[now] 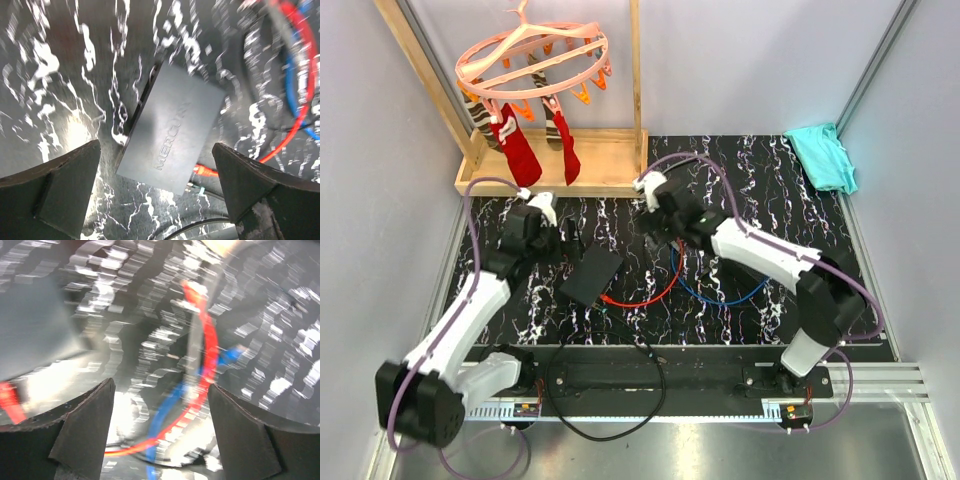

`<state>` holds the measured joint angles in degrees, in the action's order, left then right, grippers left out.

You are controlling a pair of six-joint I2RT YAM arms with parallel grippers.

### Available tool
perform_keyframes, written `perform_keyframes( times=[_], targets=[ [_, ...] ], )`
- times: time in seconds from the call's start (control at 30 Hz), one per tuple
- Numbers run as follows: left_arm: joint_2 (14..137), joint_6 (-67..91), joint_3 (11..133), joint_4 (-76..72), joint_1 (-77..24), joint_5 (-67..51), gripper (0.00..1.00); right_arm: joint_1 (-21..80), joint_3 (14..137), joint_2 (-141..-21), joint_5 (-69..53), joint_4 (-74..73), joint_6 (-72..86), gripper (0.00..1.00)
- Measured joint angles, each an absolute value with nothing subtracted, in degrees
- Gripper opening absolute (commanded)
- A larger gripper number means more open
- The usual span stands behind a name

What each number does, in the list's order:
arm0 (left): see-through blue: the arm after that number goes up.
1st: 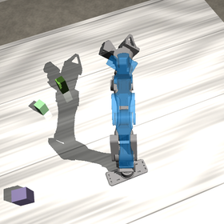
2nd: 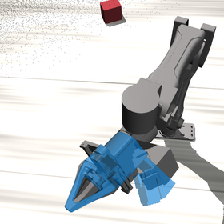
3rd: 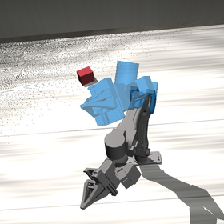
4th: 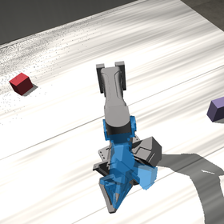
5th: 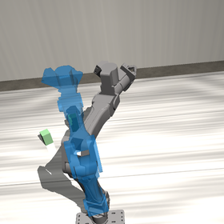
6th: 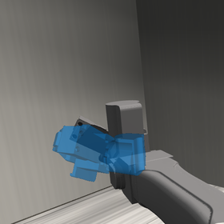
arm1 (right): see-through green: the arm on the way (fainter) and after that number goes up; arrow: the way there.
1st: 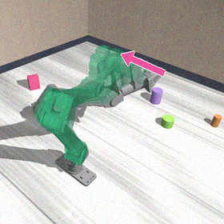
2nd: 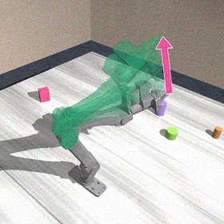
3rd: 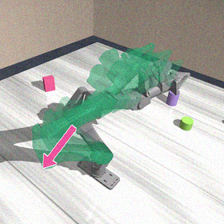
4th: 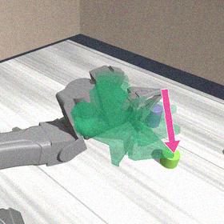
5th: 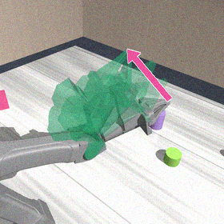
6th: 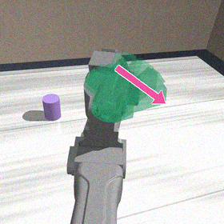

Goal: Insert the plug into the switch port

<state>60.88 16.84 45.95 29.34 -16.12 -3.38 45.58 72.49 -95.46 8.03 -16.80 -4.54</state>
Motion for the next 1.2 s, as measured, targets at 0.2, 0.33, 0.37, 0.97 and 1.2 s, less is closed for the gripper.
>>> perform_keyframes(
  times=[0.2, 0.33, 0.37, 0.97, 1.2],
  targets=[
    [49.5, 15.3, 40.0, 26.0, -16.1, -3.2, 0.99, 38.2, 78.1, -101.7, 7.7, -19.9, -6.3, 0.61],
    [49.3, 14.8, 39.4, 25.7, -16.1, -3.1, 0.99, 36.4, 83.4, -108.8, 6.6, -19.9, -8.1, 0.45],
    [49.3, 14.8, 39.4, 25.6, -16.1, -3.0, 0.99, 36.1, 84.2, -110.3, 6.4, -19.9, -8.3, 0.44],
    [51.0, 16.2, 38.7, 24.3, -16.1, -3.7, 0.99, 35.9, 87.4, -121.3, 3.4, -22.3, -8.8, 0.22],
    [51.5, 16.3, 38.7, 24.2, -16.1, -3.8, 0.99, 35.8, 87.4, -121.2, 3.5, -22.5, -9.1, 0.0]
  ],
)
